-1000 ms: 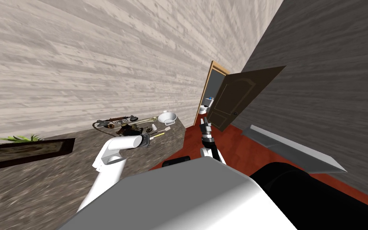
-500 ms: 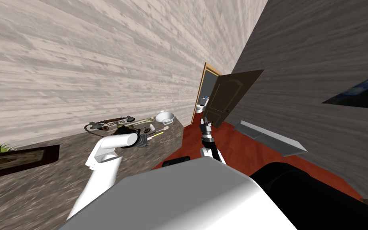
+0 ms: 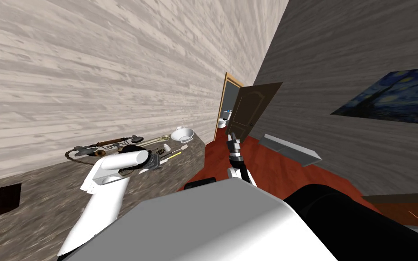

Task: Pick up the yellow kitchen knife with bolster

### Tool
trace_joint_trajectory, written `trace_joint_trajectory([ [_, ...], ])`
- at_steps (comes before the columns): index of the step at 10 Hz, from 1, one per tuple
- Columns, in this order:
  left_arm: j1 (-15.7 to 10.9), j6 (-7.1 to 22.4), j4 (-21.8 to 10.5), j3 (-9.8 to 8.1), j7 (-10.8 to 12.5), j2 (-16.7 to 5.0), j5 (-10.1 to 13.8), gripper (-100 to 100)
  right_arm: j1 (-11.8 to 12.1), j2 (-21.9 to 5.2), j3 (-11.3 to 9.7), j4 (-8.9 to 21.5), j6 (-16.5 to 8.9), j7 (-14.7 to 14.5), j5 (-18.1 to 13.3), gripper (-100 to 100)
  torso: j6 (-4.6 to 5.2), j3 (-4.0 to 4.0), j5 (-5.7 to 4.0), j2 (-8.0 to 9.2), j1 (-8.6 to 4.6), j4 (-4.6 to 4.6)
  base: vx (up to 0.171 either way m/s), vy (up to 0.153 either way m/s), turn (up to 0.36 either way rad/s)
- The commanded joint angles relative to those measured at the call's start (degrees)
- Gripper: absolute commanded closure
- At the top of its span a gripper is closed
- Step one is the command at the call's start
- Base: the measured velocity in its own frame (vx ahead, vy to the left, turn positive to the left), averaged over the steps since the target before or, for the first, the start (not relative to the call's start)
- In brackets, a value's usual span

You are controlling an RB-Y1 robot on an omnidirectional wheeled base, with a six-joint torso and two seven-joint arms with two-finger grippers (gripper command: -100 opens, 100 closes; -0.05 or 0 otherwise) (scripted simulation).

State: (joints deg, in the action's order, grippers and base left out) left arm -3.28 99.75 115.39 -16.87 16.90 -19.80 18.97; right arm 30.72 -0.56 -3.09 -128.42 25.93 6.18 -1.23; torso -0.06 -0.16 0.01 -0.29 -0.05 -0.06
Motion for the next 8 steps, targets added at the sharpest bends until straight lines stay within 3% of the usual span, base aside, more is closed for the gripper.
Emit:
trace_joint_trajectory([
  [1, 0.10, 1.66, -1.13, -1.57, 0.26, -1.43, -0.84, -100, 0.00, 0.00, 0.00, 0.00, 0.00, 0.00, 0.00, 0, 0.00, 0.00, 0.00, 0.00, 0.00, 0.00, 0.053, -0.031, -0.129],
  [3, 0.58, 4.68, -2.55, -3.20, 0.70, -3.31, -2.48, -100, 0.00, 0.00, 0.00, 0.00, 0.00, 0.00, 0.00, 0, 0.01, -0.04, -0.02, -0.07, -0.08, -0.02, 0.077, -0.043, -0.170],
  [8, 1.23, 10.04, -3.54, -4.24, 1.24, -4.89, -4.42, -100, 0.00, 0.00, 0.00, 0.00, 0.00, 0.00, 0.00, 0, -0.01, 0.01, -0.01, 0.03, -0.05, 0.00, 0.046, -0.027, -0.046],
])
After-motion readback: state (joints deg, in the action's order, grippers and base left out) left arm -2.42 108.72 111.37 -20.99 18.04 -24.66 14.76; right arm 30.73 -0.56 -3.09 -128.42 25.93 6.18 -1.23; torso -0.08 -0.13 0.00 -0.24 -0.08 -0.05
